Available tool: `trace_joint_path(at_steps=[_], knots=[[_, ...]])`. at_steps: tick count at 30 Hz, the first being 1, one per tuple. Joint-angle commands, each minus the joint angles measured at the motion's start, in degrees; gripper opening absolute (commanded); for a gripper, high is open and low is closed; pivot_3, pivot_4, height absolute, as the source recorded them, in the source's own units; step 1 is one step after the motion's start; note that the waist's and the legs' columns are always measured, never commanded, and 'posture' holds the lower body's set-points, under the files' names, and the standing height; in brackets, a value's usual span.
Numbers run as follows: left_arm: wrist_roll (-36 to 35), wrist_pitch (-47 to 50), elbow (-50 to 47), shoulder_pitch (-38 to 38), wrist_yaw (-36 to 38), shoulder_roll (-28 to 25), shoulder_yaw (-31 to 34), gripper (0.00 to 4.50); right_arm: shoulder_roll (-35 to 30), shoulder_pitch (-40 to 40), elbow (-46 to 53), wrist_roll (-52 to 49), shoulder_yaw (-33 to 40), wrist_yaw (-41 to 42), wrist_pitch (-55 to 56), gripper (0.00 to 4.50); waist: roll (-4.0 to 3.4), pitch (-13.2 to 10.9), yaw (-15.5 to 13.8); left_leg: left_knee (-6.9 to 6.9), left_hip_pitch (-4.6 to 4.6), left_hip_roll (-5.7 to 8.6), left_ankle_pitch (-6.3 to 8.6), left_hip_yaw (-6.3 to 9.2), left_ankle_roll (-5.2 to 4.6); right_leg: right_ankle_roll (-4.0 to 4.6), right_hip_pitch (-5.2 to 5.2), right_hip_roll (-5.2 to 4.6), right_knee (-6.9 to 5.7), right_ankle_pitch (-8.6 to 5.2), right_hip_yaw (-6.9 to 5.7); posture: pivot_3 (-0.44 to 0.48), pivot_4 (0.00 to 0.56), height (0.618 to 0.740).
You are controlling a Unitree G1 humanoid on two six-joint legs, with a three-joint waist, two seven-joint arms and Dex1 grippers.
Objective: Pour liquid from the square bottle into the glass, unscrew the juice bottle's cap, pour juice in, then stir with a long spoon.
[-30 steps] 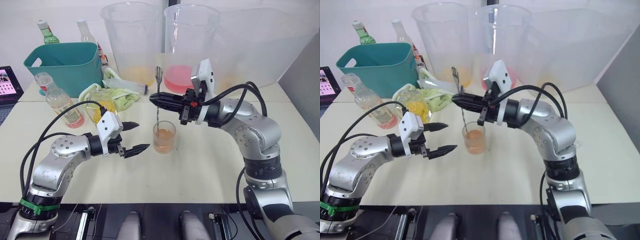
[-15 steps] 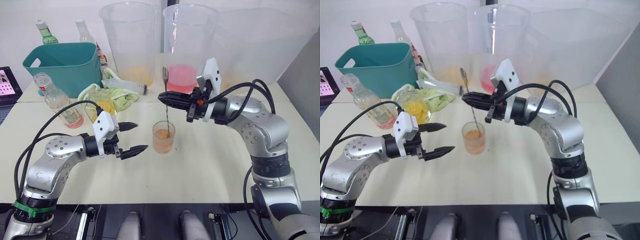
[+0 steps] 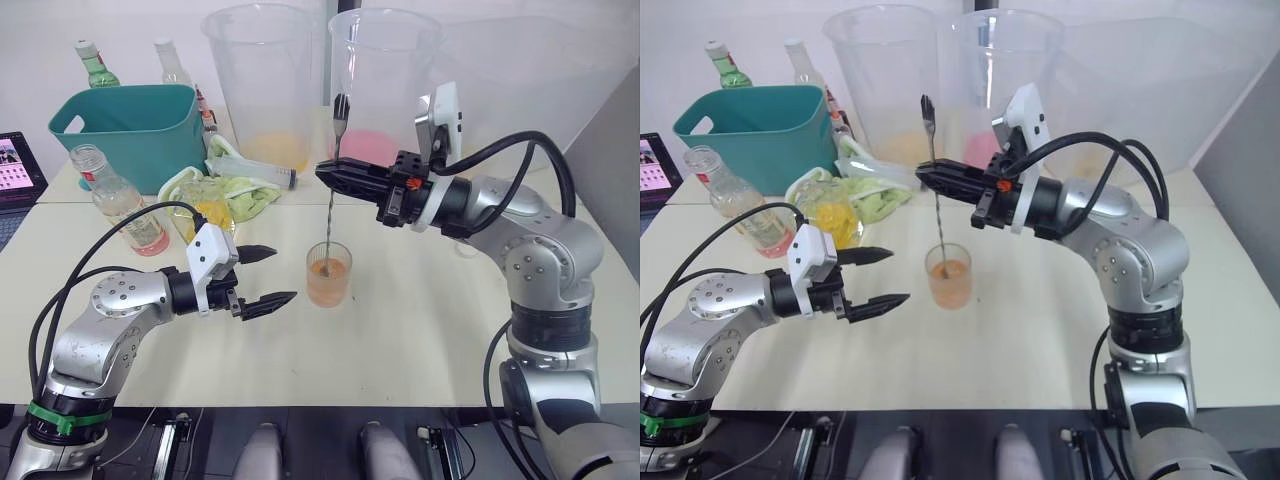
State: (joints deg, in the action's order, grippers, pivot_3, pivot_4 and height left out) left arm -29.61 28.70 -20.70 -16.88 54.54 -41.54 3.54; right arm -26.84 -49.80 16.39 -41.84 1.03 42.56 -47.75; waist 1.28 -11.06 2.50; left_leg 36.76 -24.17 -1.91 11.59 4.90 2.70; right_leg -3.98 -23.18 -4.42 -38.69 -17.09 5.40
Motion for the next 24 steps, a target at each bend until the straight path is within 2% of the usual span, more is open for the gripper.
trace_joint_path(at_steps=[1,12,16,24], knots=[[-0.63,-1.26,-1.35,0.09,0.45,0.19,0.34,4.48,-1.79,-1.94,1.66,-0.58,1.42,0.39,0.17,0.0,0.0,0.0,0.06,0.0,0.0,0.0,0.0,0.0,0.0,0.0,0.0,0.0,0.0,0.0,0.0,0.0,0.15,0.733],[-1.77,-0.47,-1.65,-0.17,1.57,0.47,-0.06,4.48,-7.86,-2.34,3.14,-3.82,5.37,0.67,-1.81,0.0,0.0,0.0,0.02,0.0,-0.01,0.0,0.0,-0.01,0.0,0.0,0.0,0.0,0.01,0.0,0.01,0.0,0.15,0.733],[-1.49,-0.79,-1.71,-0.51,1.5,0.59,-0.39,4.48,-8.56,-4.06,3.13,-7.76,7.78,-0.44,-3.55,0.0,0.0,0.0,0.04,0.0,0.0,-0.01,0.0,0.0,0.0,0.0,0.0,0.01,0.02,0.0,0.01,0.0,0.15,0.733],[-1.81,-0.37,-2.76,-0.54,1.58,0.62,-1.05,4.48,-10.39,-5.02,4.39,-10.51,8.1,-1.01,-5.6,0.0,0.0,0.0,0.04,0.0,-0.01,-0.01,0.0,-0.01,-0.01,0.0,0.0,0.01,0.04,0.0,0.01,0.0,0.15,0.733]])
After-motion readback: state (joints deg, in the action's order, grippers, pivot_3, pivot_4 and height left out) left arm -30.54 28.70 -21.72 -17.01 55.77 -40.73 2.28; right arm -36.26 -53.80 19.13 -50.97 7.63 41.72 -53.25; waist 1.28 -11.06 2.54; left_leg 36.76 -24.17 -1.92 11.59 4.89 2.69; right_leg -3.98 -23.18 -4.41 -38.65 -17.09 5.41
